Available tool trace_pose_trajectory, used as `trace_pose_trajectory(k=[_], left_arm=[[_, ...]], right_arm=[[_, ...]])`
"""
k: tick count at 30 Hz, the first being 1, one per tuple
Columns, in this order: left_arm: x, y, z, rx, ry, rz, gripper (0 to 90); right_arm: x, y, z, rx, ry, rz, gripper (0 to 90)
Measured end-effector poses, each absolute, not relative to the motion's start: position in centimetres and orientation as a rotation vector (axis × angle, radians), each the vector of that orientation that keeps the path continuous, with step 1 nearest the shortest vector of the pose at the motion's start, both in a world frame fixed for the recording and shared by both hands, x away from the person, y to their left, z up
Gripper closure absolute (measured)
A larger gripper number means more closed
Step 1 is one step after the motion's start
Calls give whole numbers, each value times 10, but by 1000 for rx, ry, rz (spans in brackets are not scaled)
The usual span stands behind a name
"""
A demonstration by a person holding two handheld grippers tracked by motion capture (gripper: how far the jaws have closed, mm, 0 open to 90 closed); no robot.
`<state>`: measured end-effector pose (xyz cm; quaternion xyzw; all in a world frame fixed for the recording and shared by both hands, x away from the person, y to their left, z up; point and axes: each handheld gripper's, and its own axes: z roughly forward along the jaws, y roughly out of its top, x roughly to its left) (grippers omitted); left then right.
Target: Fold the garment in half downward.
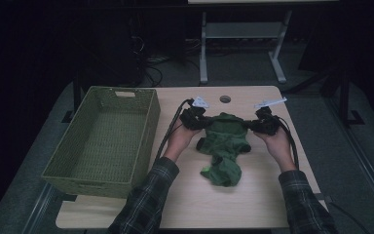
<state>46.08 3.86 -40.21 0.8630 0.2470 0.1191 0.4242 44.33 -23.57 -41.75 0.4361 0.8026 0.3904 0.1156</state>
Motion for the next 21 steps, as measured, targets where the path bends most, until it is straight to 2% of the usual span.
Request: trace_pose_trajectory(k=[6, 21], left_arm=[[454, 40, -389, 2146, 595, 306, 847], [418, 56, -378, 2081, 557, 287, 847]], right_arm=[[439, -240, -403, 1259, 2322, 1183, 883], [398, -237, -387, 1121, 2319, 1275, 882]])
